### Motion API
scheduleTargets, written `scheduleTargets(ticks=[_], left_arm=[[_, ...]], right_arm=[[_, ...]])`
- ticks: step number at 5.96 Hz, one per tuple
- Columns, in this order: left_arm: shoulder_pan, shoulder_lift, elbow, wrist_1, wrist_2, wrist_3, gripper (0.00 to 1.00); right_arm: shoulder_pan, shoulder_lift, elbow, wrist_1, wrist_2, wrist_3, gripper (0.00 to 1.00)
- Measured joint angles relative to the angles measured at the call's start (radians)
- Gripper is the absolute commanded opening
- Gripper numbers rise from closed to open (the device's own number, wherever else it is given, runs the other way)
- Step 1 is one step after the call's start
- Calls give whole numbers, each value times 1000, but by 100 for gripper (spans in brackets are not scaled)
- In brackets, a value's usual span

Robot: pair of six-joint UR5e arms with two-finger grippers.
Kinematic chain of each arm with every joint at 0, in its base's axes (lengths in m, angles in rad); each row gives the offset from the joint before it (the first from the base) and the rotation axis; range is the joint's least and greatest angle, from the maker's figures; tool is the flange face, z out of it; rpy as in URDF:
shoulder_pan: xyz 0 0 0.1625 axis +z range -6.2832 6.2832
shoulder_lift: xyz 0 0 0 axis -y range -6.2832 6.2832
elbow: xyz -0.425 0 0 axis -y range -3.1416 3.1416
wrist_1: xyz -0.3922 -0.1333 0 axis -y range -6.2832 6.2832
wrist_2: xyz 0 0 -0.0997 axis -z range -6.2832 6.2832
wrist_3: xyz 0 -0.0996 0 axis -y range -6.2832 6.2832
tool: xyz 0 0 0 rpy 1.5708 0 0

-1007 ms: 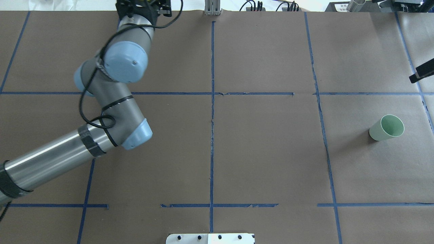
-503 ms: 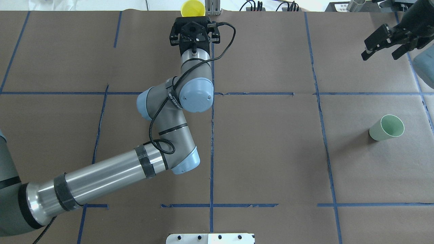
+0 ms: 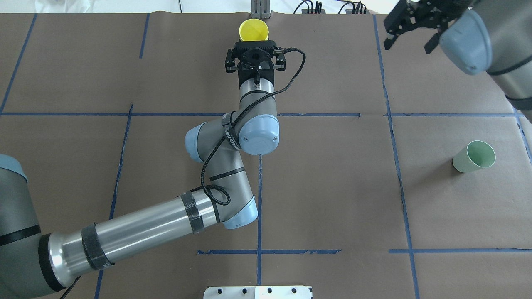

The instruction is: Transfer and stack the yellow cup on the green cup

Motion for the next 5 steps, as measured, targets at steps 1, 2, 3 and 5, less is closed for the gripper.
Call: scheduleTargets(ticks=[1, 2, 3, 5], left_arm=[[8, -1, 2, 0, 9, 0, 44], [13, -1, 2, 0, 11, 1, 44], [15, 0, 2, 0, 11, 2, 44], [17, 0, 2, 0, 10, 3, 44]], right_arm=[[-23, 138, -127, -46, 4, 19, 100], [-49, 282, -283, -68, 5, 27, 100], [-80, 413, -442, -76, -1, 32, 100], [-143, 513, -571, -55, -40, 60, 99]])
